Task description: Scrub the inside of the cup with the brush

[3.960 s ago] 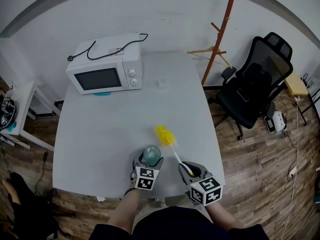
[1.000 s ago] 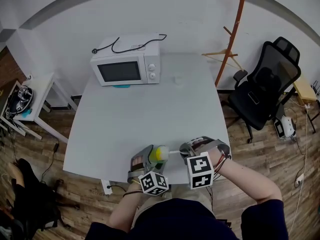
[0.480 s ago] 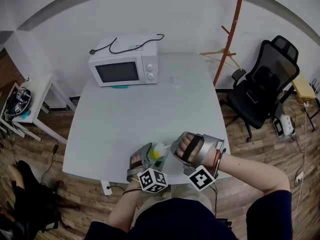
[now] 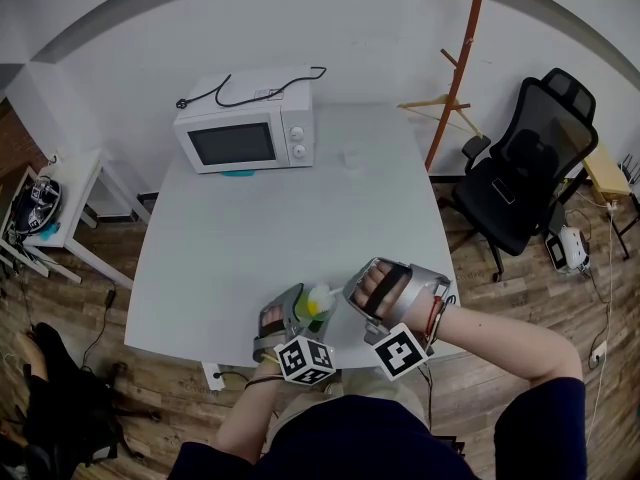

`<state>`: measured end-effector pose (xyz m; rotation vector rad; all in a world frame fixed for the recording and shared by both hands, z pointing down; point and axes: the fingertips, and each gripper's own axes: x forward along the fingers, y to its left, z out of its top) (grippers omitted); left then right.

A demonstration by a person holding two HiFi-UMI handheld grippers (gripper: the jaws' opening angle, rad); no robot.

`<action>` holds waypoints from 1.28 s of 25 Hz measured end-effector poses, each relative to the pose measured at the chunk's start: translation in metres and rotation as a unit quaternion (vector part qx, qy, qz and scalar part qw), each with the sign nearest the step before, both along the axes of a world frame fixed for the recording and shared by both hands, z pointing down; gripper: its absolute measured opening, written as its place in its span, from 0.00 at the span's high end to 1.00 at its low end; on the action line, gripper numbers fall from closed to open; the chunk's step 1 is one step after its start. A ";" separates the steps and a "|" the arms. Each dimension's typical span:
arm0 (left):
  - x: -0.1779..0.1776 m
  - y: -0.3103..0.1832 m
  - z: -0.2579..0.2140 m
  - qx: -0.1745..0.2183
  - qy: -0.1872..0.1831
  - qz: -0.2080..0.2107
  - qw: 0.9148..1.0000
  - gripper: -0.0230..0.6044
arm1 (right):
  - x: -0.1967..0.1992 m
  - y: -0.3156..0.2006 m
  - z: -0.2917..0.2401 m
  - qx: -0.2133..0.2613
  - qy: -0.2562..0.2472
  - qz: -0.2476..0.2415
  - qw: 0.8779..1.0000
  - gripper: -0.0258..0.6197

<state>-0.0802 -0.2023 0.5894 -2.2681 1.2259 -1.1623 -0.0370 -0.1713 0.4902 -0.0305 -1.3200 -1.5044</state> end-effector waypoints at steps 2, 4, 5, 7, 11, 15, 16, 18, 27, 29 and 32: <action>0.000 -0.001 0.000 0.005 -0.003 0.002 1.000 0.36 | 0.001 0.001 0.004 -0.070 -0.041 0.057 0.995 0.88; 0.000 -0.001 -0.002 0.006 -0.003 0.002 1.000 0.36 | 0.010 -0.001 0.011 -0.123 -0.044 0.114 0.985 0.88; 0.000 -0.001 -0.002 0.006 -0.003 0.002 1.000 0.36 | 0.016 -0.005 0.014 -0.143 -0.042 0.142 0.979 0.88; 0.000 -0.002 -0.001 0.010 -0.006 0.003 1.000 0.36 | 0.023 -0.006 0.020 -0.205 -0.059 0.206 0.955 0.88; 0.003 0.000 -0.007 0.011 -0.004 0.001 1.000 0.36 | 0.026 0.003 0.025 -0.368 -0.125 0.334 0.859 0.88; 0.003 -0.001 -0.008 0.017 -0.011 0.004 1.000 0.36 | 0.025 0.008 0.024 -0.474 -0.168 0.414 0.758 0.88; 0.003 -0.001 -0.008 0.018 -0.014 0.004 1.000 0.36 | 0.027 0.009 0.026 -0.495 -0.175 0.436 0.731 0.88; 0.003 -0.001 -0.008 0.022 -0.018 0.006 1.000 0.36 | 0.034 0.015 0.032 -0.537 -0.185 0.488 0.663 0.88; 0.004 0.000 -0.003 0.037 -0.044 0.014 0.998 0.36 | 0.032 0.036 0.035 -0.671 -0.215 0.600 0.379 0.88; 0.006 0.001 -0.001 0.035 -0.046 0.016 0.998 0.36 | 0.033 0.036 0.037 -0.666 -0.214 0.598 0.392 0.88; 0.006 -0.001 0.003 0.032 -0.043 0.014 0.998 0.36 | 0.036 0.032 0.040 -0.654 -0.215 0.591 0.420 0.88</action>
